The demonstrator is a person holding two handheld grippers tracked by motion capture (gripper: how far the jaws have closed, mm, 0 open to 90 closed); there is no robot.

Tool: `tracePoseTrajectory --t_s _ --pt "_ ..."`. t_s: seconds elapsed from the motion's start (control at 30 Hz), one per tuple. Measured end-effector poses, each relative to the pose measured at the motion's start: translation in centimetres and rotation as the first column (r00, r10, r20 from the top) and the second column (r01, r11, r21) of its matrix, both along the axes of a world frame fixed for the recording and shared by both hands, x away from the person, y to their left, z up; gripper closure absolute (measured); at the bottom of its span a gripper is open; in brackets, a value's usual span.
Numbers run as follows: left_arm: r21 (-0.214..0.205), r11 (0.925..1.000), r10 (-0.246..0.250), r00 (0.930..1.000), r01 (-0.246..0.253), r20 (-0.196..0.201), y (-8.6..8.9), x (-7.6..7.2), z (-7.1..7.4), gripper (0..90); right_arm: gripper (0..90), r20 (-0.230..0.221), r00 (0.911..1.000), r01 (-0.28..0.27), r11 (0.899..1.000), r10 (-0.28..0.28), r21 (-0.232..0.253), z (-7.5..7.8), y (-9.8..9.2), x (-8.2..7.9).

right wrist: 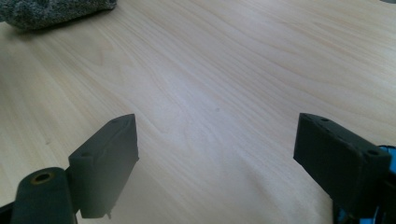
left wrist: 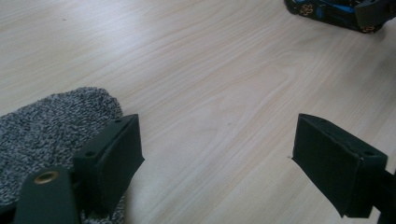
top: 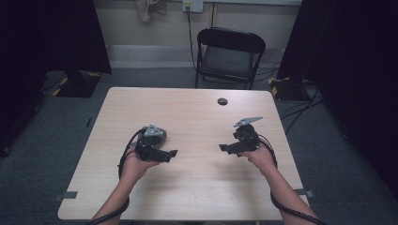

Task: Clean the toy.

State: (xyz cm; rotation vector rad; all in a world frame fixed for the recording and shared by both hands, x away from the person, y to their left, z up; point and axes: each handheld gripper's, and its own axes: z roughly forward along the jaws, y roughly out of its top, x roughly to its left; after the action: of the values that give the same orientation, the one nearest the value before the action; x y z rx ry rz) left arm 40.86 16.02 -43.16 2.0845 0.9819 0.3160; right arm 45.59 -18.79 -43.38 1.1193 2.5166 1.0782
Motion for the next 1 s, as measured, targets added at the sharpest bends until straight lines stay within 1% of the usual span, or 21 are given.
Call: tracePoseTrajectory --t_s 0.07,0.2,0.27,0.33,0.4,0.43,0.53,0.57,0.6,0.67,0.73,0.8,0.83,0.9,1.0 --pt "-0.011 0.9999 -0.003 1.0 0.003 -0.001 -0.2 -0.1 0.0 15.3 13.2 0.004 1.0 -0.003 1.0 0.003 0.002 0.1 0.2 -0.2" --pt "-0.01 0.9999 -0.011 0.9999 0.011 0.002 -0.5 -0.3 -0.2 15.3 13.2 0.003 0.9999 -0.011 1.0 0.011 0.009 -0.1 0.5 -0.4" --pt "-0.012 0.9998 -0.016 0.9998 0.016 -0.008 -0.7 -0.5 -0.3 15.3 13.2 0.003 0.9998 -0.017 1.0 0.017 0.01 -0.3 0.6 -0.5" --pt "-0.014 0.9996 -0.025 0.9997 0.025 -0.007 -0.9 -0.5 -0.4 15.3 13.2 0.002 0.9997 -0.023 1.0 0.023 0.018 -0.5 0.7 -0.7" --pt "-0.01 0.9993 -0.036 0.9993 0.036 -0.003 -1.2 -0.7 -0.4 15.3 13.2 0.01 0.9994 -0.035 0.999 0.035 0.001 -0.7 0.9 -0.9" --pt "-0.017 0.9992 -0.036 0.9993 0.036 -0.003 -1.2 -0.7 -0.4 15.3 13.2 0.006 0.9992 -0.039 0.999 0.039 0.004 -0.8 0.9 -1.0" --pt "-0.021 0.9989 -0.042 0.9991 0.042 -0.002 -1.5 -0.8 -0.4 15.3 13.2 0.006 0.999 -0.043 0.999 0.043 0.004 -1.0 1.0 -1.3" --pt "-0.025 0.9988 -0.042 0.9991 0.042 -0.007 -1.7 -0.9 -0.4 15.3 13.2 0.004 0.999 -0.045 0.999 0.045 0.007 -1.1 1.0 -1.4" --pt "-0.016 0.9988 -0.047 0.9989 0.047 -0.001 -1.7 -0.9 -0.4 15.4 13.2 0.006 0.9989 -0.047 0.999 0.047 0.004 -1.1 1.0 -1.5" --pt "-0.026 0.9985 -0.048 0.9988 0.048 -0.003 -1.9 -1.1 -0.4 15.3 13.1 0.012 0.9987 -0.051 0.999 0.051 0.013 -1.1 1.0 -1.7" --pt "-0.024 0.9983 -0.053 0.9986 0.053 0.003 -2.1 -1.2 -0.5 15.4 13.2 0.021 0.9982 -0.056 0.998 0.056 0.01 -1.0 1.0 -1.9" --pt "-0.028 0.9979 -0.058 0.9983 0.058 -0.002 -2.3 -1.4 -0.6 15.4 13.1 0.022 0.9979 -0.061 0.998 0.061 0.013 -0.9 1.1 -2.1" --pt "-0.031 0.9977 -0.06 0.9982 0.06 -0.002 -2.4 -1.5 -0.7 15.3 13.1 0.027 0.9975 -0.066 0.998 0.066 0.009 -0.9 1.1 -2.2" --pt "-0.022 0.9972 -0.072 0.9974 0.072 -0.001 -2.5 -1.6 -0.8 15.3 13.1 0.031 0.9967 -0.075 0.997 0.075 -0.002 -0.9 1.2 -2.4" --pt "-0.034 0.997 -0.07 0.9975 0.07 -0.009 -2.7 -1.8 -1.1 15.4 13.1 0.03 0.9953 -0.093 0.996 0.093 -0.004 -1.0 1.5 -2.7"
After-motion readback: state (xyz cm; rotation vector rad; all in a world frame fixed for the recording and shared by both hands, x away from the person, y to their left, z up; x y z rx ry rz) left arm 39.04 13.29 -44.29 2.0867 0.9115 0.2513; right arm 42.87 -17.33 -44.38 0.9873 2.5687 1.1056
